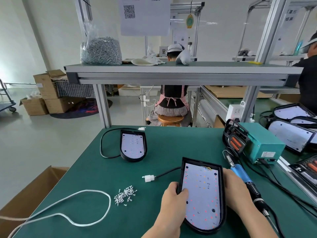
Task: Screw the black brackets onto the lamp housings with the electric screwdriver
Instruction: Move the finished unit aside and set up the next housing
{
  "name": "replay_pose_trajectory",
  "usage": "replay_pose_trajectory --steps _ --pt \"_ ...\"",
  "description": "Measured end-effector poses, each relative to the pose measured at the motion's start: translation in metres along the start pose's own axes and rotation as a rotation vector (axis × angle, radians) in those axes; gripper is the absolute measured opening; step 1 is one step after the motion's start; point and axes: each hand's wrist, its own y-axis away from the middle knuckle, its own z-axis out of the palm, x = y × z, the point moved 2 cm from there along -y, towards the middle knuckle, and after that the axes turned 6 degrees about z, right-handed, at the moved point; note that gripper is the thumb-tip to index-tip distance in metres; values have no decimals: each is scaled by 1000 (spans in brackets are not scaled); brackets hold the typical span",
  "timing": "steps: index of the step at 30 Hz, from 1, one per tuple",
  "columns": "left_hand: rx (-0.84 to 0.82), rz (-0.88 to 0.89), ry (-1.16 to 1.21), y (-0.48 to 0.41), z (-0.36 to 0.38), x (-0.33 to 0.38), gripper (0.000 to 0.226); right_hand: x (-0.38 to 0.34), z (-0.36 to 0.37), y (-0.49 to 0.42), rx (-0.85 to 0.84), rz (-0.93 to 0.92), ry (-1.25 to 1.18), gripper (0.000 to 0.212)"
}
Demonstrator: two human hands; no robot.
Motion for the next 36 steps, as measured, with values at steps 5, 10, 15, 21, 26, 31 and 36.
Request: replay_pose_trajectory --steps 5,10,15,21,26,31,36 --pt "46 140 -560 -15 -8 4 28 5 9 3 3 42 162 11" --pt "70 300 -986 -44 -23 9 21 3 12 5 28 49 216 17" --pt "-85 256 -993 -55 -28 16 33 2 13 6 52 47 183 21" --pt "-87 219 -961 -35 -16 7 34 7 12 1 36 38 -19 39" --pt "39 246 -784 -23 -11 -6 40 13 2 -11 206 172 -353 27" --pt "33 263 -633 -26 -21 -8 42 22 -37 -56 373 256 -464 27" --pt "-40 375 -509 -18 -27 -11 30 39 -50 -106 249 337 -359 32"
